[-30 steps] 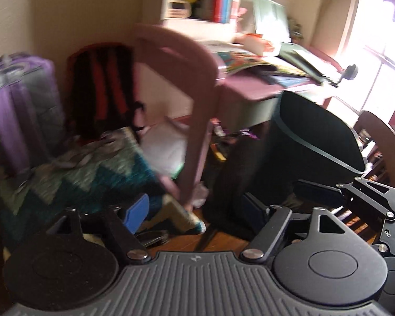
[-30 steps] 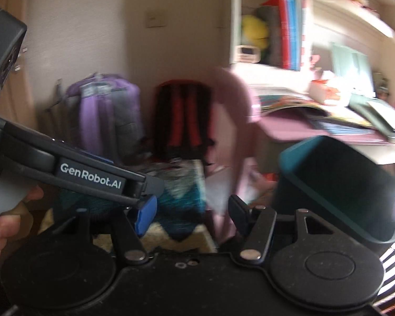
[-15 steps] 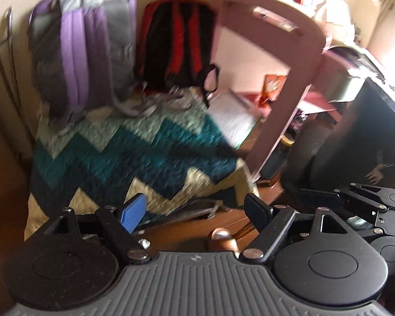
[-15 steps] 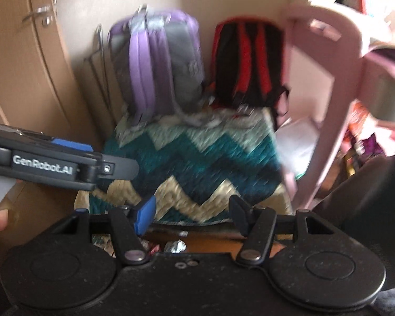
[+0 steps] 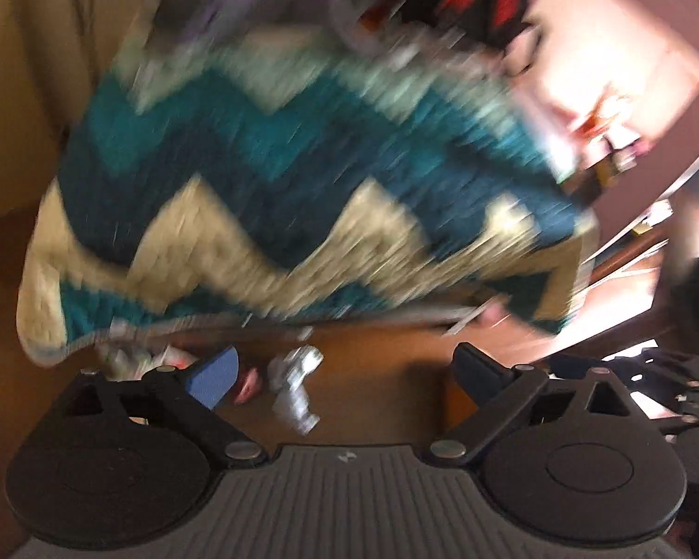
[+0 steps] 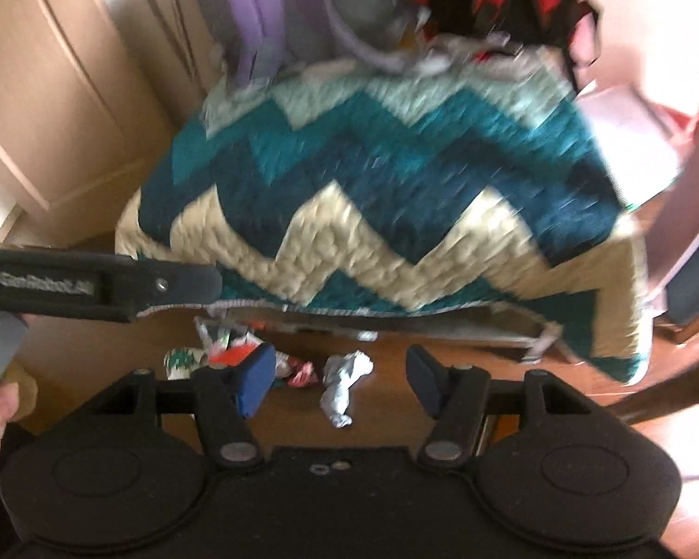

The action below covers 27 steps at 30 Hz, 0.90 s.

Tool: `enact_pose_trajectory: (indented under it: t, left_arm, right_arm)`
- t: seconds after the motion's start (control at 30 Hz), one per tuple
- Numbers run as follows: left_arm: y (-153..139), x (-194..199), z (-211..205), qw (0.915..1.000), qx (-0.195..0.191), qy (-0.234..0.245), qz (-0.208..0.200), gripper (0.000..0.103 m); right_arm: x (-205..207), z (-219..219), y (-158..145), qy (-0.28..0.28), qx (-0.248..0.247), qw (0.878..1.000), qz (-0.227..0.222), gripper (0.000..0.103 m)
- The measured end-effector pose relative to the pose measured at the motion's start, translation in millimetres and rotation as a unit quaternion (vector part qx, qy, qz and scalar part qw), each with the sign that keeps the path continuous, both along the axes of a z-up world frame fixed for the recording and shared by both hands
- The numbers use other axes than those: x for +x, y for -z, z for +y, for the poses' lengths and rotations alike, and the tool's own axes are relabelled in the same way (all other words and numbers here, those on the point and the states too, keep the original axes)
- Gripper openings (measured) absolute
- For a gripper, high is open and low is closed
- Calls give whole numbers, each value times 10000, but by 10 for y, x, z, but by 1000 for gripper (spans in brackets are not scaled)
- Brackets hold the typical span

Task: Collect trash
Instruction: 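Move both open tools down under the quilted table to the trash, then grasp the brown snack wrapper with left tool while right grasps crumpled white paper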

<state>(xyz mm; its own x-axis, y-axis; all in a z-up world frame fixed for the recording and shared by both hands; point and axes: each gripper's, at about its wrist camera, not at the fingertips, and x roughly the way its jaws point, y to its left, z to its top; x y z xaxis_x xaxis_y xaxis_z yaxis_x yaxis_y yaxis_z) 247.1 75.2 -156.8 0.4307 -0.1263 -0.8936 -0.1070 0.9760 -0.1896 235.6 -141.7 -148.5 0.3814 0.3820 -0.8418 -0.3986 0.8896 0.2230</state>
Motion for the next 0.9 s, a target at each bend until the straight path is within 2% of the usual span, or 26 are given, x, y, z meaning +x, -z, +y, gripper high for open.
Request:
enact_pose_trajectory:
  t: [0.17, 0.37, 0.53, 0.73, 0.9]
  left_arm:
    - [869, 132, 295, 9956, 110, -566, 739, 99]
    - [1709, 332, 496, 9810, -236, -1294, 1423, 99]
    - [2324, 498, 529, 9720, -353, -1533, 1746, 99]
    - [3021, 591, 673, 9645, -82, -1681, 2035, 99]
    - [3452, 643, 730, 9628, -63, -1657, 2135, 99]
  right_arm:
    - [140, 326, 709, -326, -170, 9985, 414, 62]
    - [236, 619, 1486, -786, -423, 9934, 716, 62]
    - [330, 787, 2060, -1024, -550, 9892, 894, 62]
    - [522, 894, 2700, -897, -655, 9860, 1242, 62]
    - [627, 985, 3154, -823, -667, 9816, 1587, 61]
